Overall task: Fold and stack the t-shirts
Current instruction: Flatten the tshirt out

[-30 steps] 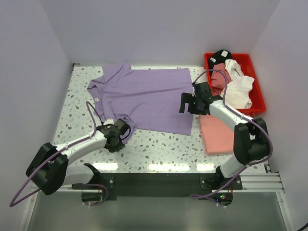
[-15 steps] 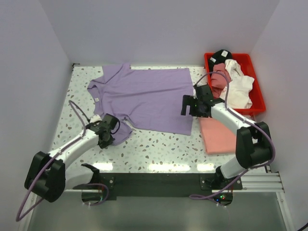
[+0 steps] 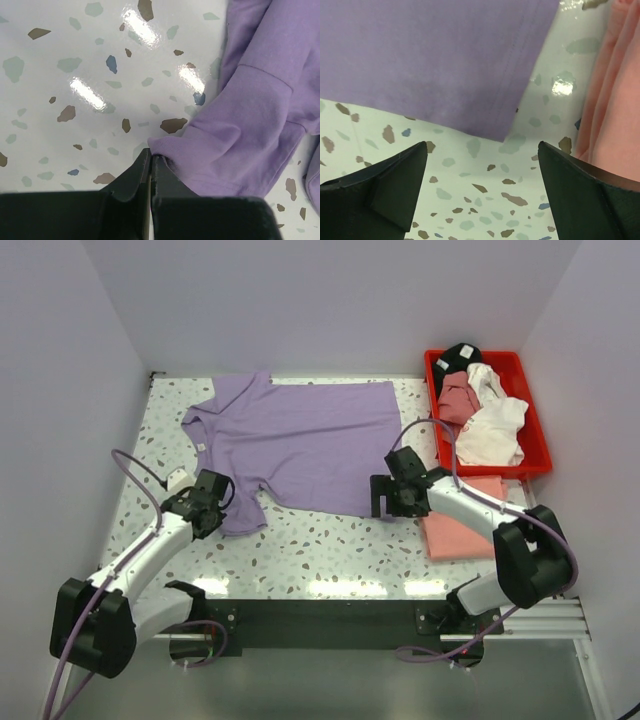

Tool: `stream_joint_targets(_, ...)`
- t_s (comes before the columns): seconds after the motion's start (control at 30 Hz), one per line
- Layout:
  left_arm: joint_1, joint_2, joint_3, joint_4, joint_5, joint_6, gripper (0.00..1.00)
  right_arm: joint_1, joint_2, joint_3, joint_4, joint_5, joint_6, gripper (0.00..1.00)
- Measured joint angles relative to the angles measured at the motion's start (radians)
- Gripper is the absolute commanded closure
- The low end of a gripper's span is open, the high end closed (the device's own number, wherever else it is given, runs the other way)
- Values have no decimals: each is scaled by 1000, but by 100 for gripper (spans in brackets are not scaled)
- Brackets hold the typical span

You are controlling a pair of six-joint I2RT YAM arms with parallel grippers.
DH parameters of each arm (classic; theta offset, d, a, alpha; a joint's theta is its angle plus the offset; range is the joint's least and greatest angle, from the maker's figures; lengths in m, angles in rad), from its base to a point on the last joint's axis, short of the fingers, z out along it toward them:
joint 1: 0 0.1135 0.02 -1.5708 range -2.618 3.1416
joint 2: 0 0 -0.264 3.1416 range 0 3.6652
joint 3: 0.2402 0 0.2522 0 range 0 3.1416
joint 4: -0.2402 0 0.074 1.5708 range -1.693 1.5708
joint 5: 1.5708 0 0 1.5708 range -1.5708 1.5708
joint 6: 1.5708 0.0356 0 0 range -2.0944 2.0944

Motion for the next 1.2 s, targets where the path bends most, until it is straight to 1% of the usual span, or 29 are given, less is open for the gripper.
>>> stream_joint_targets(0.07,1,-3,0,5,0,0,100,-2,0,-17,-10,4,8,9)
stream_joint_targets(0.1,1,-8,0,6,0,1,100,-2,0,-24,-11,6,11,13)
stream_joint_targets(0.17,1,-21,0,6,-1,2,100,-2,0,-34,-10,8,16,16)
stream_joint_targets(0.3,1,-58,0,13,0,2,100,-2,11,-35,5,16,18,28)
stream_joint_targets(0.4,1,-77,0,20,2,2,100,-2,36,-35,15,32,16,41)
stream_joint_targets(0.63,1,-84,0,21,2,3,100,-2,87,-25,39,51,17,41)
stream_joint_targets(0.7,1,-83,0,21,2,3,100,-2,94,-20,48,53,17,44)
stream_joint_targets(0.77,1,-83,0,21,2,3,100,-2,101,-15,51,54,14,51)
stream_joint_targets(0.8,1,-83,0,21,2,3,100,-2,104,-11,53,56,13,59)
stream_joint_targets(0.87,1,-83,0,21,2,3,100,-2,108,-10,60,56,11,66)
stream_joint_targets(0.9,1,-83,0,21,2,3,100,-2,109,-9,62,56,10,74)
stream_joint_targets(0.97,1,-83,0,21,2,3,100,-2,110,-9,66,55,11,80)
stream_joint_targets(1.0,1,-83,0,21,1,3,100,-2,111,-9,67,53,13,86)
stream_joint_targets(1.03,1,-84,0,21,0,3,100,-2,111,-9,68,52,12,89)
stream_joint_targets(1.07,2,-85,0,21,-2,3,100,-2,111,-9,70,51,14,100)
stream_joint_targets(1.2,2,-95,2,20,-3,2,100,-2,107,-7,68,52,15,100)
